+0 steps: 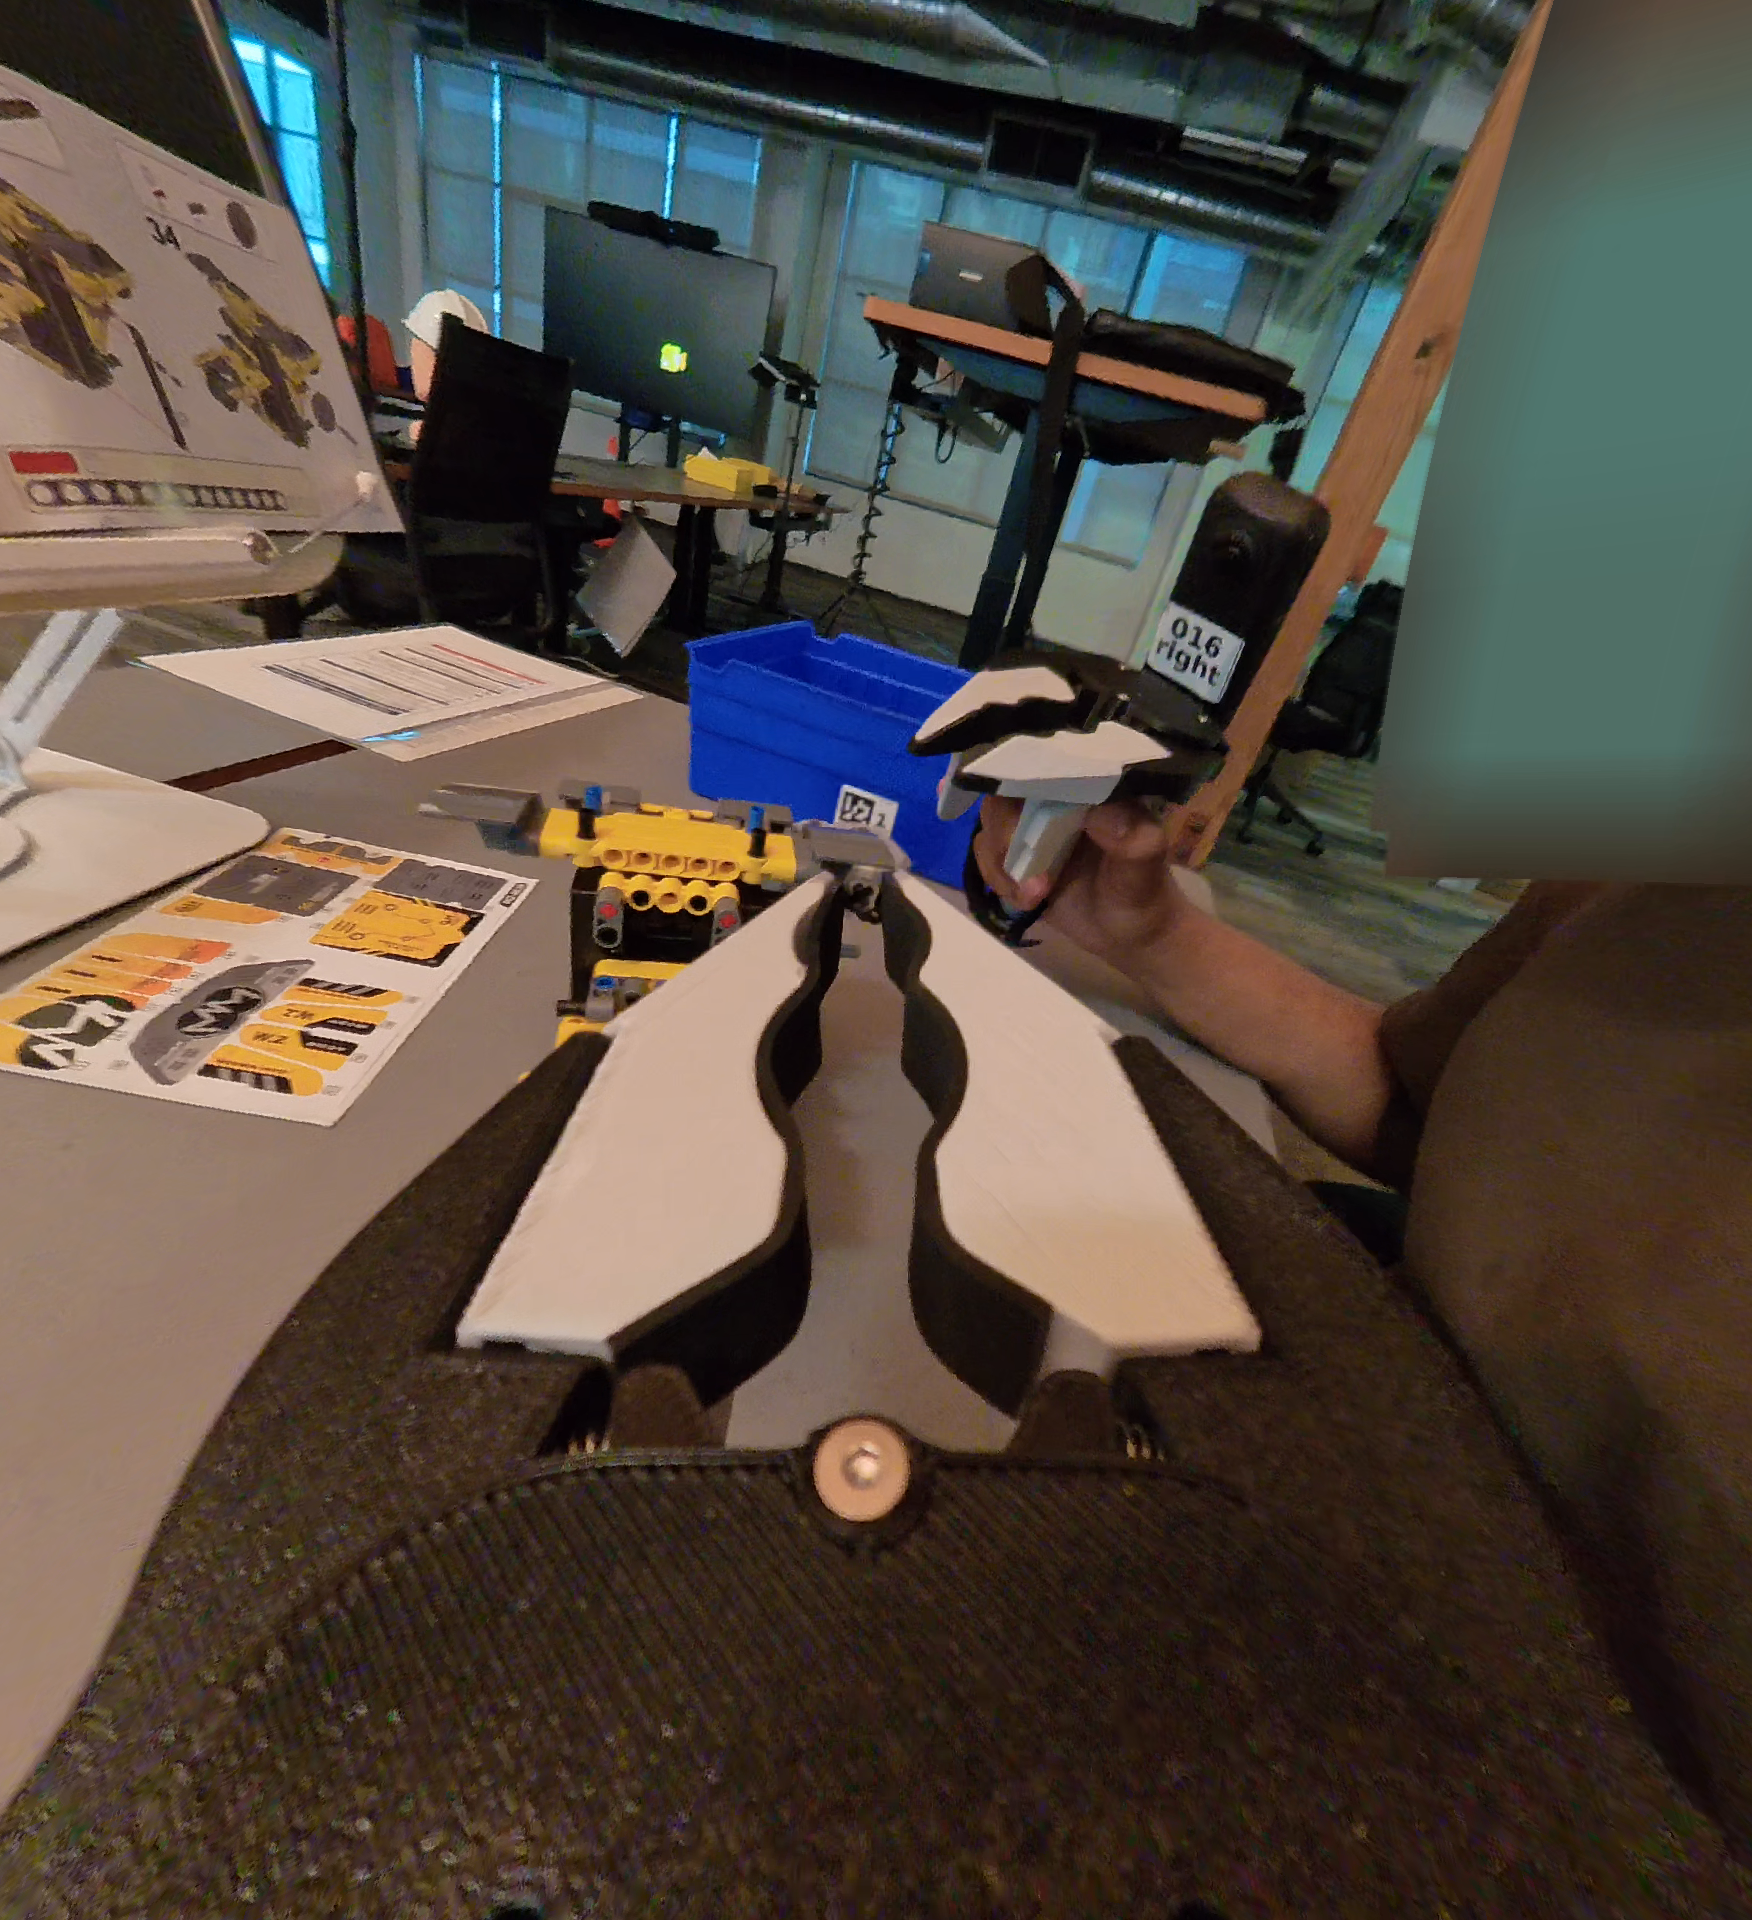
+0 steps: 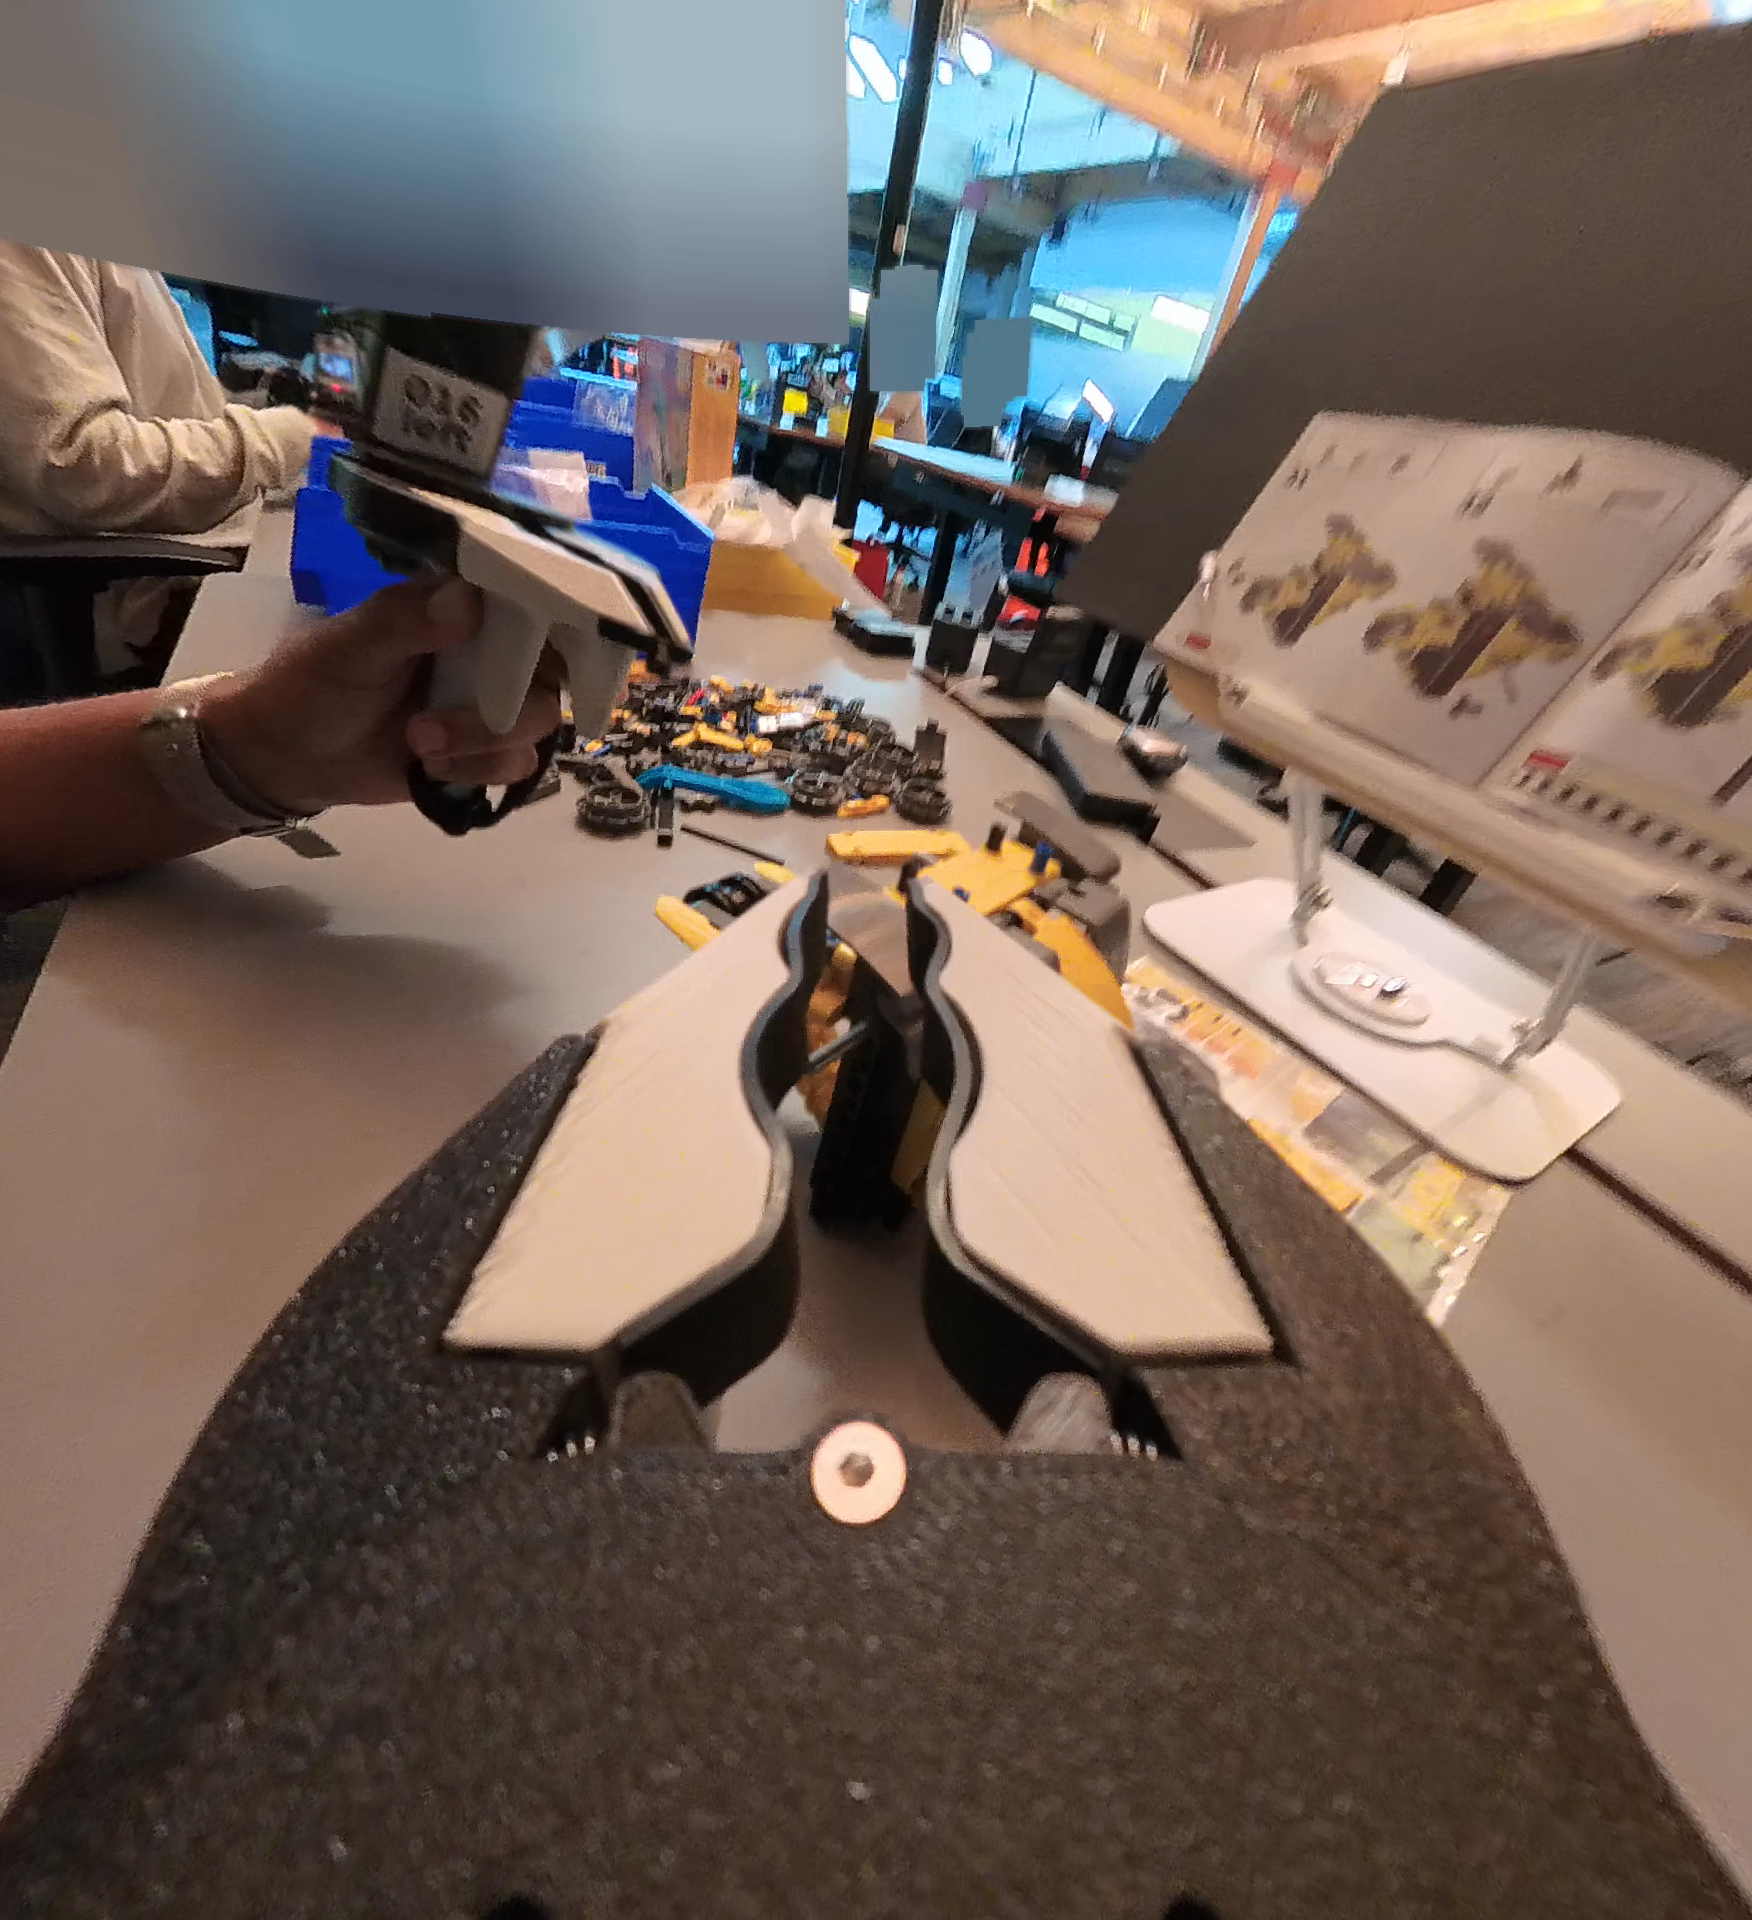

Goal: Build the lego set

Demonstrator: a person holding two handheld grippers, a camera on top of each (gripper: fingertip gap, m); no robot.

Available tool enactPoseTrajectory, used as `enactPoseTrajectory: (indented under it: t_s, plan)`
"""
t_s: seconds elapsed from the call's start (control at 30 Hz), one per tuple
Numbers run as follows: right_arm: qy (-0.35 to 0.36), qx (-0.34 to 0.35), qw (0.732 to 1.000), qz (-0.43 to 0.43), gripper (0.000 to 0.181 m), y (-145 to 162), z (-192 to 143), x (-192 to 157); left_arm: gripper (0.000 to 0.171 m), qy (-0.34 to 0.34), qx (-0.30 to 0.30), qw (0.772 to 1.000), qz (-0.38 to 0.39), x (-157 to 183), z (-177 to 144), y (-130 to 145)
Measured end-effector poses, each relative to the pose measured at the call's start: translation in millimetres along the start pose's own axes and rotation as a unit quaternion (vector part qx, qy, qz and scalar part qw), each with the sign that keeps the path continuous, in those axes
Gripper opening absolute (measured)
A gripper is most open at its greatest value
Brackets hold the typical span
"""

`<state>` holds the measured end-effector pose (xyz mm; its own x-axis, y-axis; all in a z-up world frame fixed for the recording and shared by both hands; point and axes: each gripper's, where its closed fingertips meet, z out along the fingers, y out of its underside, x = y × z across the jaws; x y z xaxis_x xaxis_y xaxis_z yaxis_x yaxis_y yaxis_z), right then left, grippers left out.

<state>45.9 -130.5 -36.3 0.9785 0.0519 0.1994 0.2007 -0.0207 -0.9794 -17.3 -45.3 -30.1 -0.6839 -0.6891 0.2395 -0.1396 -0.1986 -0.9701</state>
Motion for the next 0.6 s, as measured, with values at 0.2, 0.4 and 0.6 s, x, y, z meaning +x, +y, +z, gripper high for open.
enactPoseTrajectory:
  t_s: [0.2,0.4,0.6]
  plan:
    - [-0.013,0.041,0.999,-0.018,0.011,-17.1,1.5,-15.4,0.001,0.041,0.014,0.998,-0.053,5.6,1.8,-1.3]
    - [-0.025,0.014,0.998,-0.063,0.015,-7.4,24.8,-41.9,0.000,0.070,-0.006,0.995,-0.066,18.1,10.4,7.1]
    - [-0.011,-0.024,0.989,-0.145,0.024,6.7,42.6,-60.2,0.000,0.126,-0.005,0.987,-0.103,39.7,19.1,8.8]
